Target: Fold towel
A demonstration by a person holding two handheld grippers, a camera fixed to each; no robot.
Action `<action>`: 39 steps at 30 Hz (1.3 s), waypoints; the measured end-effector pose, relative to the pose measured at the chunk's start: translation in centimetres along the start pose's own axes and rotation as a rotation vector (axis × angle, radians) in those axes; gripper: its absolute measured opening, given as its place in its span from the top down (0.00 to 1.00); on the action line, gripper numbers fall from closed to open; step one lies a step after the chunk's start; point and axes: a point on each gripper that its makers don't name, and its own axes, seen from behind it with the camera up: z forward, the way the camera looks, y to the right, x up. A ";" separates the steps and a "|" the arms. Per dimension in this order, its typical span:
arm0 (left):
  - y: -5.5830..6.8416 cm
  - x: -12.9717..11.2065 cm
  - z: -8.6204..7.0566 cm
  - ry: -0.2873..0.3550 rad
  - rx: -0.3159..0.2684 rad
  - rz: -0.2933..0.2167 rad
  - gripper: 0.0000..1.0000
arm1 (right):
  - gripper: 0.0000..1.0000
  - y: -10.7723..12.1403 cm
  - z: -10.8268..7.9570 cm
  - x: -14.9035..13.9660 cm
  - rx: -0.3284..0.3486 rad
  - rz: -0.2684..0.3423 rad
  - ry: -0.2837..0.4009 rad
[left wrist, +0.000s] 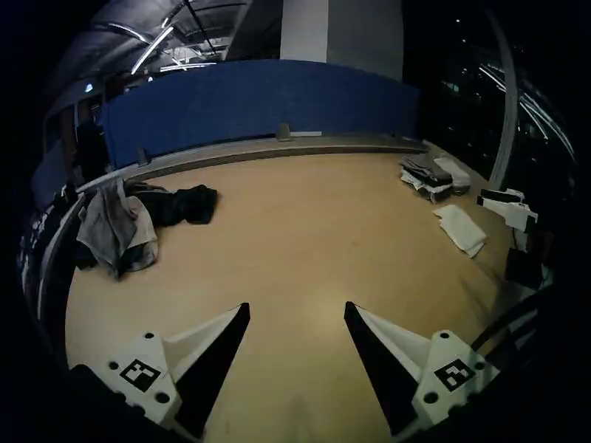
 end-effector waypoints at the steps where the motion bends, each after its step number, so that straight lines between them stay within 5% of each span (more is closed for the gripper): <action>1: -0.1 0.2 0.0 0.011 0.004 -0.002 0.05 | 0.00 -0.3 0.1 0.4 -0.005 0.002 0.014; 15: -2.8 5.0 0.0 0.238 0.083 -0.037 0.05 | 0.00 -0.9 -0.4 6.0 -0.174 -0.023 0.236; 29: -5.0 6.4 0.6 0.361 0.131 -0.116 0.05 | 0.00 -2.9 0.3 5.3 -0.156 -0.054 0.194; 39: -7.1 6.1 0.5 0.435 0.203 -0.092 0.05 | 0.00 -3.5 0.3 4.1 -0.163 -0.071 0.139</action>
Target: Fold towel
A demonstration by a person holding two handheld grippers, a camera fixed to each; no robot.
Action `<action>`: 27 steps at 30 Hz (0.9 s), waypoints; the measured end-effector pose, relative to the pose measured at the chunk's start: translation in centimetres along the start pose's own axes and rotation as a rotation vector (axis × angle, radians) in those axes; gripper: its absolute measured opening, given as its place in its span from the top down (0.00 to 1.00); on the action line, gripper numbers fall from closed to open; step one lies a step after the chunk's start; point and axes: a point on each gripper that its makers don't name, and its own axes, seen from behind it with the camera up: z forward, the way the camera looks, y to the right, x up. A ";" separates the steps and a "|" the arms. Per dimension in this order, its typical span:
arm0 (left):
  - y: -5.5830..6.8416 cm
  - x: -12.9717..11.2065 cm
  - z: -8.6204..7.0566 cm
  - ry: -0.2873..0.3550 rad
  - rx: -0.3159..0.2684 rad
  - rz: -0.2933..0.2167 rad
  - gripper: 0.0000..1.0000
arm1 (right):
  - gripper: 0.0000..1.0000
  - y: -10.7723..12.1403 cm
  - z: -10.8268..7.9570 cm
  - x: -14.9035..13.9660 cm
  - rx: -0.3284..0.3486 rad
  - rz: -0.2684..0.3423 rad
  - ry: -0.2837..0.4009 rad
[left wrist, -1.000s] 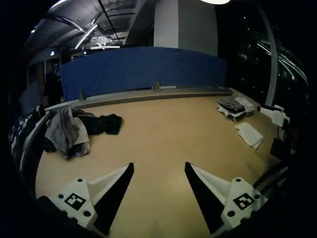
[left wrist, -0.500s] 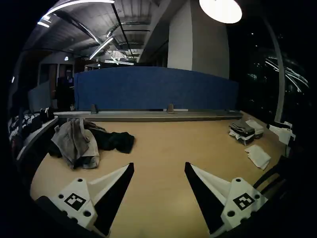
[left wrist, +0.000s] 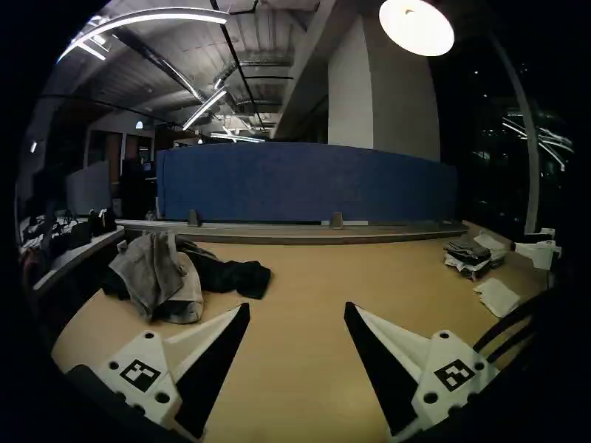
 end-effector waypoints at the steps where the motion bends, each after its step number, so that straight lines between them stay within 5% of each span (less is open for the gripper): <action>1: -0.1 0.0 0.1 0.008 0.005 0.001 0.05 | 0.00 -0.2 0.0 -0.1 0.007 -0.004 -0.005; 20: -2.8 -0.8 2.5 0.154 0.064 0.067 0.05 | 0.00 2.5 -0.2 -0.2 -0.061 0.057 -0.041; 27: -3.8 -1.8 3.6 0.181 0.074 0.039 0.05 | 0.00 1.8 0.8 -1.0 -0.065 0.062 -0.057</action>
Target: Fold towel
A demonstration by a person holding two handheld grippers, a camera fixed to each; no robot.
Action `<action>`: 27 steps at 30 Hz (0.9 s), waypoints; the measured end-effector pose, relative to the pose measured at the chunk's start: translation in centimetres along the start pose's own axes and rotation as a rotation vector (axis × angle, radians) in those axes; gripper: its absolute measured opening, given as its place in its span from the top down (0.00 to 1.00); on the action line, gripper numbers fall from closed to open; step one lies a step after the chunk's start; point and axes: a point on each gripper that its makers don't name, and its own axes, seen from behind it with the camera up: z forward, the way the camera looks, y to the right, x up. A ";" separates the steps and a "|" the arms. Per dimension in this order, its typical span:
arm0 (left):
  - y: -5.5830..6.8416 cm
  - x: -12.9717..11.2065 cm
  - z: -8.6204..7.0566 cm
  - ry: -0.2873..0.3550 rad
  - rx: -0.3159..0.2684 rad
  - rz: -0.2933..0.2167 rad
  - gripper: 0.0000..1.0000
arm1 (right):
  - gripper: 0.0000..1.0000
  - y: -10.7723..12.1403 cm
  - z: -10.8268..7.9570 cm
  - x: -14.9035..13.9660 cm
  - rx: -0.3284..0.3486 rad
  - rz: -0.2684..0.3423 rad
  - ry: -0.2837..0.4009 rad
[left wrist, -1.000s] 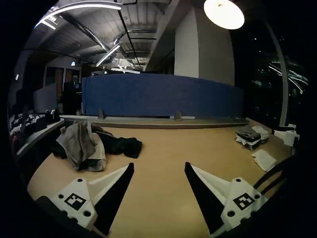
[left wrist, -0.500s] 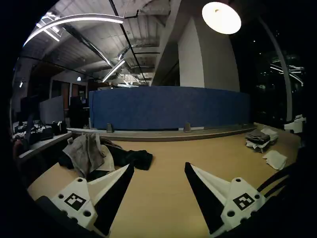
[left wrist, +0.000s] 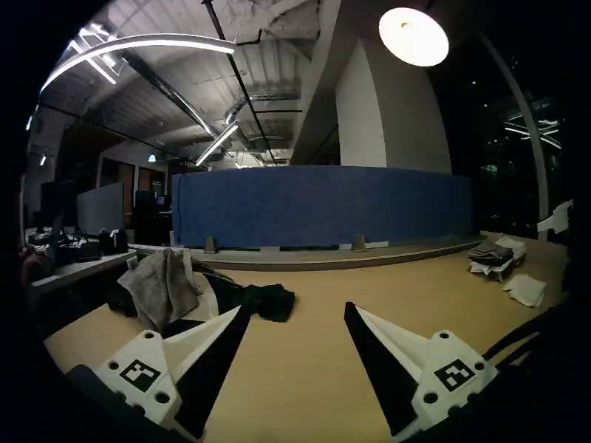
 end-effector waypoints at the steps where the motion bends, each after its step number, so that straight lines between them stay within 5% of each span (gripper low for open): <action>1: -0.1 -0.1 0.1 0.003 0.003 0.000 0.05 | 0.00 -0.2 0.1 0.0 0.002 -0.004 0.002; 9: -0.8 -1.5 0.7 0.009 0.026 0.005 0.05 | 0.00 -1.4 1.5 0.5 0.020 -0.037 0.016; 27: -0.9 -1.2 -0.4 0.034 0.024 -0.011 0.05 | 0.00 -2.0 2.4 -0.1 0.040 -0.031 0.016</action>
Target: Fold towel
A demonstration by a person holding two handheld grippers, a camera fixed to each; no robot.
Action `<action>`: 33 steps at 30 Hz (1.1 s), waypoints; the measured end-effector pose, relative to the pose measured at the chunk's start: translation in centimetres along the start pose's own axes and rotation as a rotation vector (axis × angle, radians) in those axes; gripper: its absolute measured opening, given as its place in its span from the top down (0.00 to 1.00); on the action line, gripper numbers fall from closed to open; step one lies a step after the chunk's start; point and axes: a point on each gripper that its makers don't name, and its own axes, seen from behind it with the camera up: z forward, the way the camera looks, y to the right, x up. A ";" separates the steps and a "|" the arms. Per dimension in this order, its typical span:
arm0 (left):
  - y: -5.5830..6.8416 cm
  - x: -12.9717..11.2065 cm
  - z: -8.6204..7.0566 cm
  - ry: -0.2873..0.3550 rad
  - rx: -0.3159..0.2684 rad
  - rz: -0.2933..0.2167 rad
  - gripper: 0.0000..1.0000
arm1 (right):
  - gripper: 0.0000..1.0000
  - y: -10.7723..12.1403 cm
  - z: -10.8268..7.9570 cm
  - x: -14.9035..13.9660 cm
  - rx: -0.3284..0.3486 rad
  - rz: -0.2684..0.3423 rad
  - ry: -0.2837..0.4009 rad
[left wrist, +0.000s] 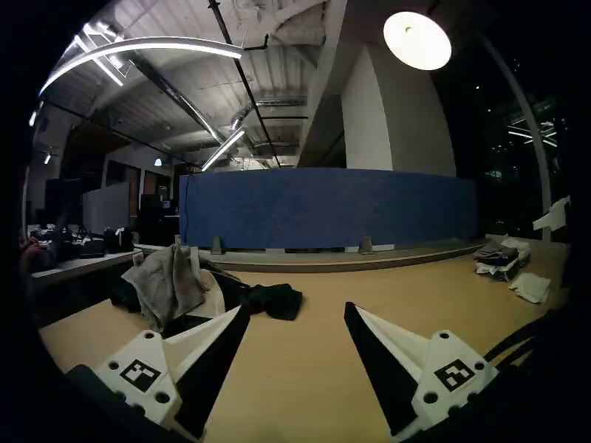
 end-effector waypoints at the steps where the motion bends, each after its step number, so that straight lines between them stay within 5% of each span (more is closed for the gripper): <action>1: 0.0 0.0 0.0 0.000 -0.001 0.000 0.05 | 0.00 0.0 0.0 -0.1 0.000 0.002 0.000; 11: 0.0 0.1 0.0 0.000 -0.001 0.000 0.05 | 0.00 0.6 -0.9 0.8 0.011 0.037 0.053; 20: 0.0 0.0 0.0 0.000 -0.001 0.000 0.05 | 0.00 4.6 -1.9 2.6 -0.053 0.074 0.159; 33: 0.0 0.0 0.0 0.000 -0.001 0.000 0.04 | 0.00 6.8 -1.5 -0.7 -0.036 0.160 0.179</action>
